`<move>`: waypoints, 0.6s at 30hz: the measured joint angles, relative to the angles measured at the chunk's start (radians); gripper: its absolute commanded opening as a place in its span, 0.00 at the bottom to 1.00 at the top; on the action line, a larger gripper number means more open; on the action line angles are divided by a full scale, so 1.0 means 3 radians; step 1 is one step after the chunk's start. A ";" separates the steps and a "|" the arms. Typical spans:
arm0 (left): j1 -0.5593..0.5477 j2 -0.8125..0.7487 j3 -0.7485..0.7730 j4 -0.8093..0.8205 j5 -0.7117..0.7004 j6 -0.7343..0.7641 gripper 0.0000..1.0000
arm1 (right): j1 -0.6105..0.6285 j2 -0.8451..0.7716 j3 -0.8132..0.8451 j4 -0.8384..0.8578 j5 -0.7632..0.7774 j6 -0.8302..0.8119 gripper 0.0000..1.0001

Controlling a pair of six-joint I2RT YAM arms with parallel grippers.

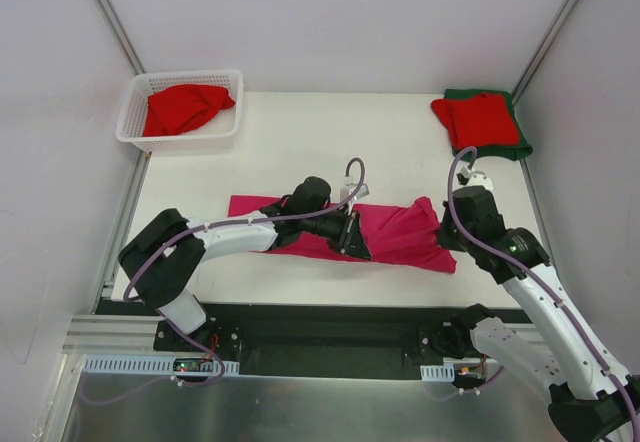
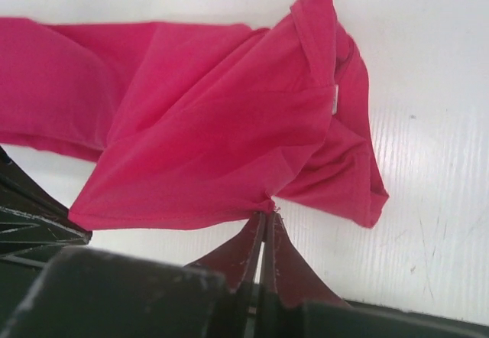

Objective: Fold and stack the t-shirts
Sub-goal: Fold the other side of the tshirt into a rectangle

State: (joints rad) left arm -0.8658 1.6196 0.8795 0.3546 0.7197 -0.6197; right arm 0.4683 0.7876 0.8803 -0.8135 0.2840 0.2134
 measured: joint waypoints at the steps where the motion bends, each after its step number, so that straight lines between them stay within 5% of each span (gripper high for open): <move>1: -0.0015 -0.0015 -0.0028 -0.0009 0.0011 -0.0001 0.00 | 0.0000 -0.0011 0.0001 -0.0061 -0.0037 0.0015 0.01; 18: -0.0107 0.0478 0.0117 -0.0076 0.0167 -0.0009 0.00 | 0.0003 0.0202 0.0159 -0.0543 -0.0156 0.0051 0.01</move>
State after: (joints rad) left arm -0.8978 1.7630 0.9146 0.3317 0.7696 -0.6224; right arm 0.4690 0.8482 0.9279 -0.9764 0.2371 0.2287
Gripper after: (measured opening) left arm 0.008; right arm 0.015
